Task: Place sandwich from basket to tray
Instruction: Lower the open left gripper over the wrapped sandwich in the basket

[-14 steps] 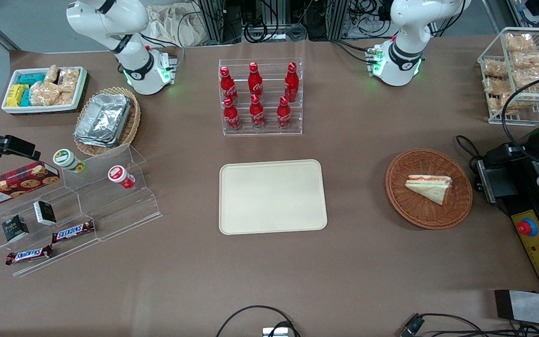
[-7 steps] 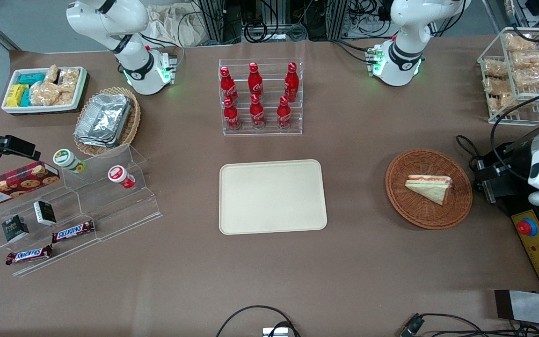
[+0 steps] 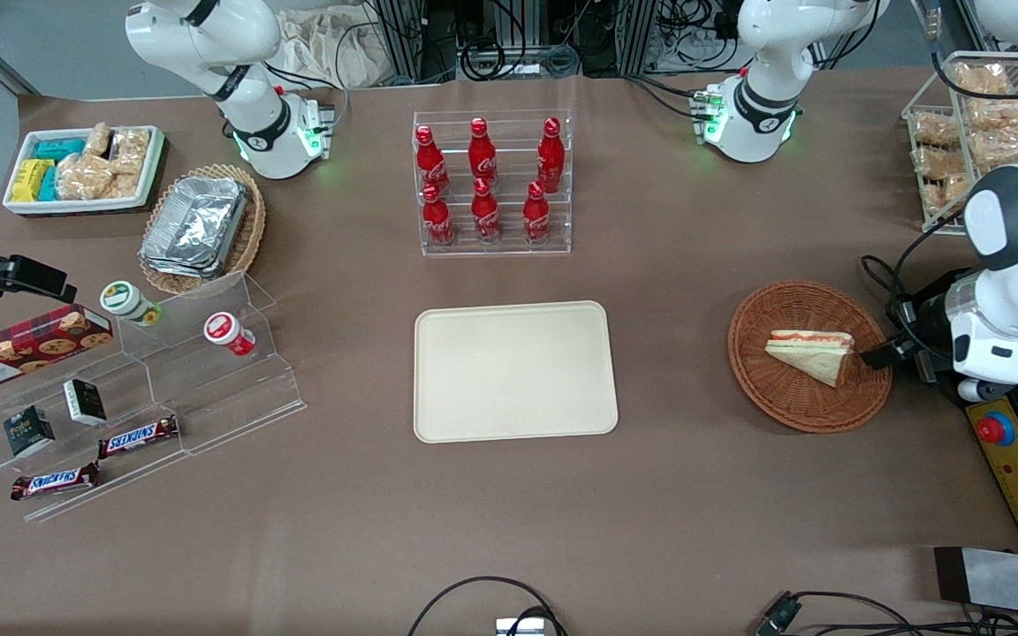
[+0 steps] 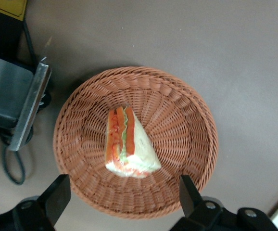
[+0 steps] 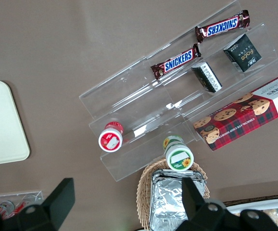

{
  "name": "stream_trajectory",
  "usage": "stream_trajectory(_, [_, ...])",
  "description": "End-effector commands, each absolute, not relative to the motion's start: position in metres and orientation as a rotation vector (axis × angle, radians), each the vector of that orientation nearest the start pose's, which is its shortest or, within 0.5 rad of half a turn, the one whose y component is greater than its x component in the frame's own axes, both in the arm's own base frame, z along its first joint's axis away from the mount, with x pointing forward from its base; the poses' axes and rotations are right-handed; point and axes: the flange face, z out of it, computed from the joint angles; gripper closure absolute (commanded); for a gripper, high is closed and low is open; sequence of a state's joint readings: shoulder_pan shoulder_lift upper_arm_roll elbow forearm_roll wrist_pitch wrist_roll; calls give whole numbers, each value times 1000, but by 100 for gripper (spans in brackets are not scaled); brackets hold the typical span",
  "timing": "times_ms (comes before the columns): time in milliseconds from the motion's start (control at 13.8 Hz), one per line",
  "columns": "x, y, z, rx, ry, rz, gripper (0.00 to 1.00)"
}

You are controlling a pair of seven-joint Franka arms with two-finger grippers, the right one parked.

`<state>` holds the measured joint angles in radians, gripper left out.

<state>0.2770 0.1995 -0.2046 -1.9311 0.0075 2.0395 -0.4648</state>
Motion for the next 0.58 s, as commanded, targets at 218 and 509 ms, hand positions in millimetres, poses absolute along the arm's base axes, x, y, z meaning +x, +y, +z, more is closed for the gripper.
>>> stream_trajectory(218, [570, 45, 316, -3019, -990, 92, 0])
stream_trajectory(509, [571, 58, 285, -3004, -1055, 124, 0])
